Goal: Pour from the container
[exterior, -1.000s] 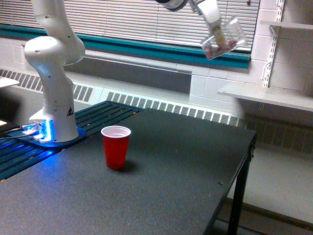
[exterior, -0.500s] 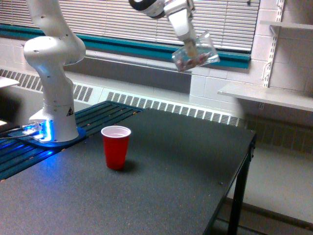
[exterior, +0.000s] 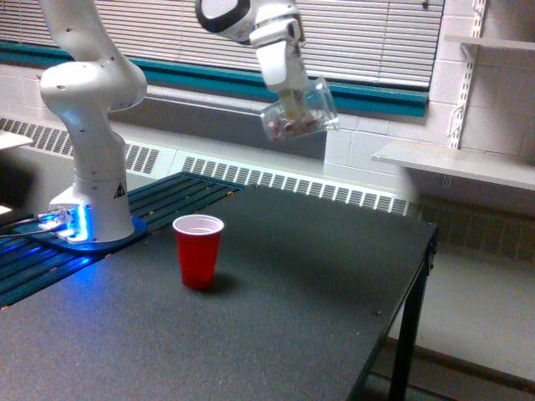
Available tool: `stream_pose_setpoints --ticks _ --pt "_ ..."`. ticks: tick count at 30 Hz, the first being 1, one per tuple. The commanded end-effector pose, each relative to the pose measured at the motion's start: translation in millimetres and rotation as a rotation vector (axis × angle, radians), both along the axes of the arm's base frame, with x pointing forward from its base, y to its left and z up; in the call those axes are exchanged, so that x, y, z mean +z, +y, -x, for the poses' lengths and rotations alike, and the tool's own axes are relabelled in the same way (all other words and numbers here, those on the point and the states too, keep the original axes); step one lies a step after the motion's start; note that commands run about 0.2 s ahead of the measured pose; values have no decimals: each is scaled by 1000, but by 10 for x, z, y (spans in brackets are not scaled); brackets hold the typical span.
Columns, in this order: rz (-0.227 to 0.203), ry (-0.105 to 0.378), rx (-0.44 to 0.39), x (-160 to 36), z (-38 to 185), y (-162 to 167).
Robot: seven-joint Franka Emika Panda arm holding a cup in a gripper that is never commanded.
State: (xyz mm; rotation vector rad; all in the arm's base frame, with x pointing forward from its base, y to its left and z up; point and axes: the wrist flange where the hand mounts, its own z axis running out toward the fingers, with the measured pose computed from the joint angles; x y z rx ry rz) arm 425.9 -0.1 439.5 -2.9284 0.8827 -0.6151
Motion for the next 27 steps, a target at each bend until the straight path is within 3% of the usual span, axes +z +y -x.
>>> stream_pose_setpoints --ticks 1,6,18,27 --pt "18 15 -14 -123 182 -109" --pt "13 41 -35 -259 356 -162" --pt "51 109 -77 -442 756 -273" --pt "45 160 -131 -624 1048 -282"
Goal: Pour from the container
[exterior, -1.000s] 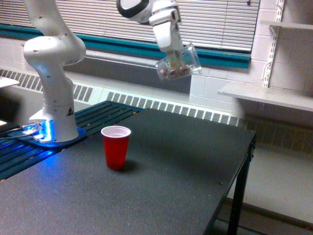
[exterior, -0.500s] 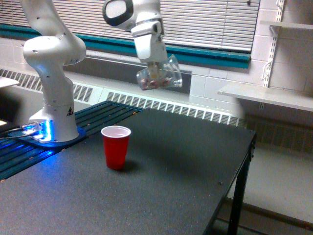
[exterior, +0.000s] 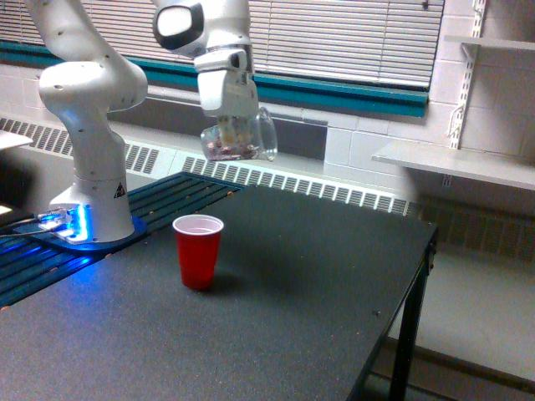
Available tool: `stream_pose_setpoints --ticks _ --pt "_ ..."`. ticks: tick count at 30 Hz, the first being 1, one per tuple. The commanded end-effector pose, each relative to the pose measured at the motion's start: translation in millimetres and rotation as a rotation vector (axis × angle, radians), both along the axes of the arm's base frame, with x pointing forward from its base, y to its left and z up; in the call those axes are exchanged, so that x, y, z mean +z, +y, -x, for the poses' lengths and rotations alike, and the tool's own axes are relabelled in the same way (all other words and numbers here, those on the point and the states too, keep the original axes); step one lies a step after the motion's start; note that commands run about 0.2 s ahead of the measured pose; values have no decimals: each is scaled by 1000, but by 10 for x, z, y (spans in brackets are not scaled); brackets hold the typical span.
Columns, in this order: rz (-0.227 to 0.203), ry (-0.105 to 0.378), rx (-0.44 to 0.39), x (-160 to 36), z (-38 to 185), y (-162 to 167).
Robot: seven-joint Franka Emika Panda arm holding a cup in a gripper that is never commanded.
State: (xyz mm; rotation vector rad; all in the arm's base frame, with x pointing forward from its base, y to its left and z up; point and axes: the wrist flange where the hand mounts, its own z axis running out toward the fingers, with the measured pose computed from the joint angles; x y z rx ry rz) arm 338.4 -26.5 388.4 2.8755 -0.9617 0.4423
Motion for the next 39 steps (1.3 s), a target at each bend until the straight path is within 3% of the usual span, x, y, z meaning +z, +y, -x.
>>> stream_pose_setpoints --ticks 1,9,24,39 --pt "-5 35 -60 -127 196 -16" --pt "-5 60 -105 -268 430 10" --pt "6 97 -188 -126 630 -15" --pt "9 162 -214 -146 744 -57"
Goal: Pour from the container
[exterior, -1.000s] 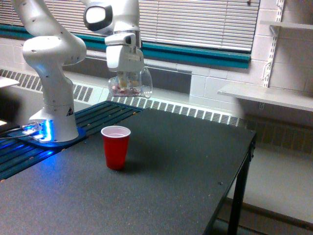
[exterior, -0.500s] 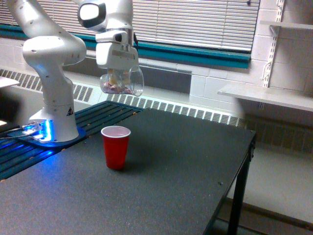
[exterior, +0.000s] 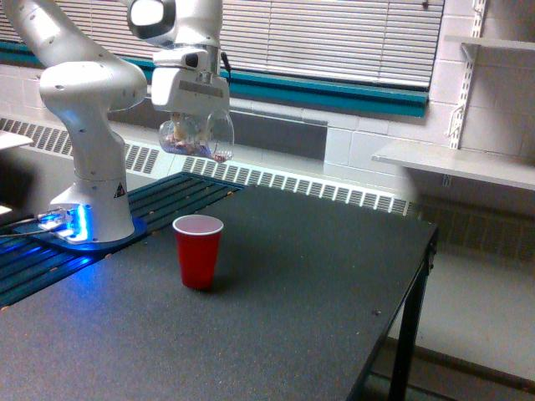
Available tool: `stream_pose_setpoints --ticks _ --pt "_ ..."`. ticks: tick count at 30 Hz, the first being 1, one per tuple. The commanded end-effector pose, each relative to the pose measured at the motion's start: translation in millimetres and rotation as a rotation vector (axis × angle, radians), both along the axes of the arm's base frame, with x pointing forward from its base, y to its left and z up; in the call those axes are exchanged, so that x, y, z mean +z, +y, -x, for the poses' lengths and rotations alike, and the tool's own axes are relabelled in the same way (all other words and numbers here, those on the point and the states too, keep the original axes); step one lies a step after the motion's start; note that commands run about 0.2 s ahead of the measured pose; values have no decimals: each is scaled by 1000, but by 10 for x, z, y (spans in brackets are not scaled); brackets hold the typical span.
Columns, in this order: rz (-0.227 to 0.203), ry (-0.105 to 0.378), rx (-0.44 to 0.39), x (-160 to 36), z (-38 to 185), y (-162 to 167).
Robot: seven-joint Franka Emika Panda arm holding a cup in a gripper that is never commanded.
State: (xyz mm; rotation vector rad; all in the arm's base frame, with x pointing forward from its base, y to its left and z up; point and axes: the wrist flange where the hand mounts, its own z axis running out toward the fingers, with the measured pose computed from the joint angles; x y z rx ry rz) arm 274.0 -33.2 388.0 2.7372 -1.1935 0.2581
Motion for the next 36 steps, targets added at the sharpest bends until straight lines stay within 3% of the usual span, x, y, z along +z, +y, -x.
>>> stream_pose_setpoints --ticks 1,20,36 --pt "3 49 -28 -142 108 3" --pt "18 106 -52 -159 223 -63" --pt "9 175 -20 -406 184 -169"
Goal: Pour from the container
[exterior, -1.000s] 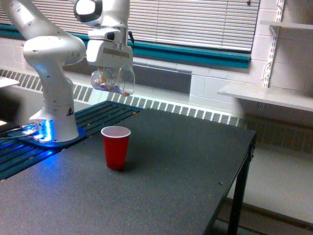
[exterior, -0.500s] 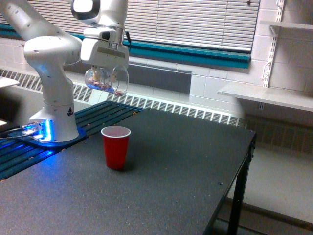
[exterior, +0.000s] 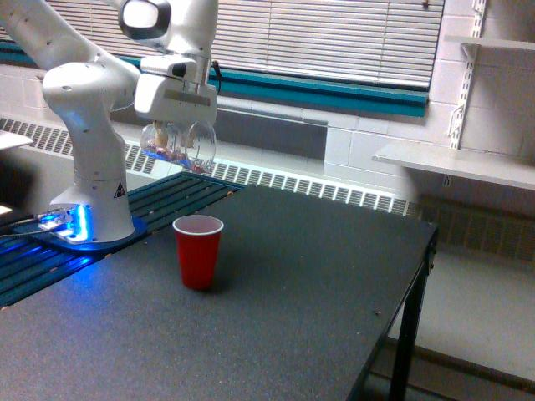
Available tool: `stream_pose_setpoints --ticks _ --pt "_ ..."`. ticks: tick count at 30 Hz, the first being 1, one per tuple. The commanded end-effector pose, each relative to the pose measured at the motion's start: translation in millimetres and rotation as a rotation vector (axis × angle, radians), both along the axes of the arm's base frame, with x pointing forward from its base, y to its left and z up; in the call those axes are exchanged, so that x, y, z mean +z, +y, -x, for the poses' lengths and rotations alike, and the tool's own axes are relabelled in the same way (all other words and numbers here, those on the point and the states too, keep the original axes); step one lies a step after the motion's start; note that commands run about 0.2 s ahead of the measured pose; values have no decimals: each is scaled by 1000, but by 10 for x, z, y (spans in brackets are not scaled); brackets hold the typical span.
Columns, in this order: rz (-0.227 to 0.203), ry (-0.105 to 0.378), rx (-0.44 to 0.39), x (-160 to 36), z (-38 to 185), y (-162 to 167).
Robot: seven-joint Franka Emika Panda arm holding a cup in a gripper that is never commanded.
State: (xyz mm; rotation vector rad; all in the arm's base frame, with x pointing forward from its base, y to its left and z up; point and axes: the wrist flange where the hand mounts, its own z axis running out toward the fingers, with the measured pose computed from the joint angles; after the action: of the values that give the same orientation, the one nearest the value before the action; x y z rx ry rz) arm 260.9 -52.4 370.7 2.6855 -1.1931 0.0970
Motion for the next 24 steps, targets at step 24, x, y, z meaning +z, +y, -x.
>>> stream_pose_setpoints --ticks 24 --pt "44 159 62 -449 87 68"
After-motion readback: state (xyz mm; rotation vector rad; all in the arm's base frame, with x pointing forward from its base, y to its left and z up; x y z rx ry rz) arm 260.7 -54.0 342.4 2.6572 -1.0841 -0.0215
